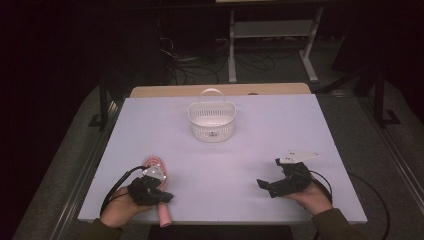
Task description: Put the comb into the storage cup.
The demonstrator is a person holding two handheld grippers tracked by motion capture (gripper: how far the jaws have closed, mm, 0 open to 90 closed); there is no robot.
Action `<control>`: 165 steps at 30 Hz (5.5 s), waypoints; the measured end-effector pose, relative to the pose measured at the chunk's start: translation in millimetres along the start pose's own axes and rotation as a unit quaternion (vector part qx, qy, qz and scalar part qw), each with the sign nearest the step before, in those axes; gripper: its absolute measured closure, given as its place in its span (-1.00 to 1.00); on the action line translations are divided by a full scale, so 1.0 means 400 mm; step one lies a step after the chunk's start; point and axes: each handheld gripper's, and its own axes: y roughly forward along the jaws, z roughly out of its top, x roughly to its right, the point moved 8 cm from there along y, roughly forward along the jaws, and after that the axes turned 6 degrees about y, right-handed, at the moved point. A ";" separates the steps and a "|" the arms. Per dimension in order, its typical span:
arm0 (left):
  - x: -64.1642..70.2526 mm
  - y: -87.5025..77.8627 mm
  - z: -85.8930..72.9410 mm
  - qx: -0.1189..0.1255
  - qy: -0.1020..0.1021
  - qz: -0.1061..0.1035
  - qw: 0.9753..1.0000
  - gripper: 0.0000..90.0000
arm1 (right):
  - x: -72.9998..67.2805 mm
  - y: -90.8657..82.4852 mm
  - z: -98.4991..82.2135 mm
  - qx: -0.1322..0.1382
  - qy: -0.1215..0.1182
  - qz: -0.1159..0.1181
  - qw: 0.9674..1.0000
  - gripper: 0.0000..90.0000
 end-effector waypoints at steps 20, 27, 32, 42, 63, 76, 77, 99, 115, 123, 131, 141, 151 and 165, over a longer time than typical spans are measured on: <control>-0.037 -0.045 -0.074 -0.025 -0.023 0.048 0.998 1.00 | -0.001 0.002 0.002 0.001 0.003 -0.001 1.000 -1.00; -0.065 -0.064 -0.094 -0.039 -0.028 0.079 0.996 1.00 | -0.001 0.003 0.003 0.001 0.003 0.000 1.000 -1.00; -0.087 -0.075 -0.104 -0.041 -0.036 0.092 0.994 1.00 | -0.001 0.004 0.003 0.000 0.003 0.000 1.000 -1.00; -0.131 -0.090 -0.112 -0.051 -0.041 0.123 0.990 1.00 | 0.000 0.004 0.003 0.001 0.003 0.000 1.000 -1.00; -0.189 -0.116 -0.129 -0.038 -0.067 0.149 0.986 1.00 | 0.000 0.004 0.003 0.001 0.004 0.000 1.000 -1.00; -0.153 -0.124 -0.020 0.066 -0.054 0.105 0.991 0.77 | 0.001 0.003 0.003 0.001 0.004 0.001 1.000 -1.00; -0.150 -0.123 -0.013 0.073 -0.052 0.102 0.991 0.74 | 0.001 0.003 0.003 0.001 0.004 0.001 1.000 -1.00; -0.116 -0.057 0.129 0.208 0.036 0.064 0.975 -0.40 | -0.001 0.004 0.003 0.000 0.001 0.003 1.000 -1.00; -0.121 -0.052 0.129 0.218 0.042 0.059 0.973 -1.00 | 0.003 0.005 0.002 -0.001 0.000 0.003 1.000 -1.00; -0.121 -0.063 0.128 0.224 0.035 0.063 0.972 -1.00 | 0.003 0.005 0.001 -0.002 0.001 0.002 1.000 -1.00; -0.130 -0.073 0.122 0.223 0.030 0.072 0.972 -1.00 | 0.007 0.005 0.000 -0.001 0.005 0.002 1.000 -1.00; -0.142 -0.096 0.107 0.217 0.022 0.079 0.973 -1.00 | 0.010 0.006 0.000 0.000 0.007 0.003 1.000 -1.00; -0.152 -0.120 0.087 0.216 0.016 0.090 0.972 -1.00 | 0.010 0.006 0.000 -0.001 0.004 0.001 1.000 -1.00; -0.167 -0.152 0.060 0.215 0.003 0.113 0.970 -1.00 | 0.008 0.004 0.001 0.001 0.003 0.001 1.000 -1.00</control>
